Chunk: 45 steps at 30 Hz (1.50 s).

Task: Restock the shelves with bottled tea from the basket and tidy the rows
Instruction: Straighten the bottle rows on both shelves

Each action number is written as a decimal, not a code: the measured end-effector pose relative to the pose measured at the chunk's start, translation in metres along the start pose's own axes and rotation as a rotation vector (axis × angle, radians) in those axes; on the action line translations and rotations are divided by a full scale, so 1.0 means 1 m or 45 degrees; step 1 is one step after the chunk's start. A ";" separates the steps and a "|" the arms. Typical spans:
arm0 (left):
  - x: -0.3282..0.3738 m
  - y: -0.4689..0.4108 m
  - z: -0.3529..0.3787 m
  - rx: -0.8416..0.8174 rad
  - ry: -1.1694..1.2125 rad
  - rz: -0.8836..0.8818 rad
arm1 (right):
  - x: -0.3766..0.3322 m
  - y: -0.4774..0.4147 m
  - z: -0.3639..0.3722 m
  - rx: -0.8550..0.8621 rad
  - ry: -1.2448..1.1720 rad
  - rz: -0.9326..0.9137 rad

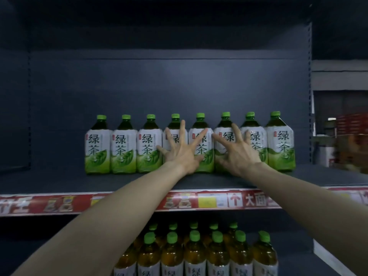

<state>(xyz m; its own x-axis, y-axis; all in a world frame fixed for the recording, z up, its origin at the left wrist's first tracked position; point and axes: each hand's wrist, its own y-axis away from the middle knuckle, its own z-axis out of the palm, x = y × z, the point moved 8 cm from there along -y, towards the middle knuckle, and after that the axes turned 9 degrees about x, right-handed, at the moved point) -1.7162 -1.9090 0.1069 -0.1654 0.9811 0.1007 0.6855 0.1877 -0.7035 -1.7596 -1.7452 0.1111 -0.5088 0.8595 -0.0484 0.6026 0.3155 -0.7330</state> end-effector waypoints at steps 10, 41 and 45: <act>0.007 -0.006 0.011 0.062 -0.165 -0.018 | -0.003 -0.005 0.010 0.023 0.007 -0.034; 0.098 -0.004 0.047 -0.033 -0.009 0.011 | 0.212 0.013 0.033 0.016 -1.074 0.959; 0.098 -0.004 0.048 -0.018 -0.040 0.018 | 0.214 0.012 0.034 0.010 -1.085 0.955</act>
<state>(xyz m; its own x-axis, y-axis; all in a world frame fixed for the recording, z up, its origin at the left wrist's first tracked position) -1.7687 -1.8161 0.0858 -0.1775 0.9817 0.0685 0.6978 0.1747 -0.6947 -1.8821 -1.5714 0.0683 -0.2755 0.2763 -0.9207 0.9293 -0.1685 -0.3287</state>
